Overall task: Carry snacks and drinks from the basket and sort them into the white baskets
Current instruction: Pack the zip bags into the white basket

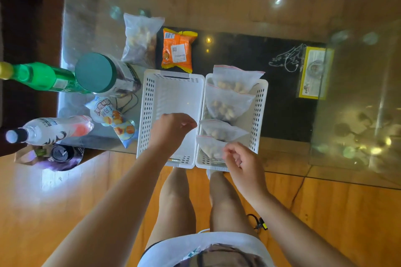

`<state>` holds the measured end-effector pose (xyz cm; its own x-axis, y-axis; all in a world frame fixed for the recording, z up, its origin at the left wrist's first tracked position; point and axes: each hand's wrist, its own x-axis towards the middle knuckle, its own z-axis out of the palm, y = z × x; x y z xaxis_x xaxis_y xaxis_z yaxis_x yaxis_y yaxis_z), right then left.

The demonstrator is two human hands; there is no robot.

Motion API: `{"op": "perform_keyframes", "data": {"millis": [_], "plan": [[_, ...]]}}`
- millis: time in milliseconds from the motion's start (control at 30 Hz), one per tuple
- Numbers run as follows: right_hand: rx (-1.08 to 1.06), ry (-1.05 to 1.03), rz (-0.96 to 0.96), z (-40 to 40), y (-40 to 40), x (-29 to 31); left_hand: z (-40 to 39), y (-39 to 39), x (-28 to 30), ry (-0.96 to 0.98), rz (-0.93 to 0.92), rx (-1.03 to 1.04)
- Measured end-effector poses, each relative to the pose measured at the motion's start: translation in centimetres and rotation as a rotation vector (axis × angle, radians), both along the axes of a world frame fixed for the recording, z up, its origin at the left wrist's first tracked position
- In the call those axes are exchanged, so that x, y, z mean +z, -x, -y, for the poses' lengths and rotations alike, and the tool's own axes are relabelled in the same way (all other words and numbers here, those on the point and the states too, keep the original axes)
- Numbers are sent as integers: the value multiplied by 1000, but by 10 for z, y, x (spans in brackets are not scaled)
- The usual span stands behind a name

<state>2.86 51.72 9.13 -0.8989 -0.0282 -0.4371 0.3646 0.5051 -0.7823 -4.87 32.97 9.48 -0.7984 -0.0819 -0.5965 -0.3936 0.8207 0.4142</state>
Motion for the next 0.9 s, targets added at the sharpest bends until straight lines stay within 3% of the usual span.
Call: {"op": "perform_keyframes", "data": {"millis": [200, 367, 433, 567, 667, 900], "plan": [[6, -83, 100, 32, 44, -23, 41, 22, 13, -44, -151, 96], [43, -60, 47, 70, 103, -10, 97, 54, 16, -35, -383, 169], [66, -43, 9, 95, 135, -8, 122, 72, 10, 14, -394, 210], [136, -64, -35, 157, 213, -26, 165, 105, -11, 212, -93, 168], [191, -123, -1, 202, 267, -49, 180, 118, -22, 191, 127, 141], [535, -434, 254, 249, 343, -96, 189, 121, -27, 71, 232, 81]]}}
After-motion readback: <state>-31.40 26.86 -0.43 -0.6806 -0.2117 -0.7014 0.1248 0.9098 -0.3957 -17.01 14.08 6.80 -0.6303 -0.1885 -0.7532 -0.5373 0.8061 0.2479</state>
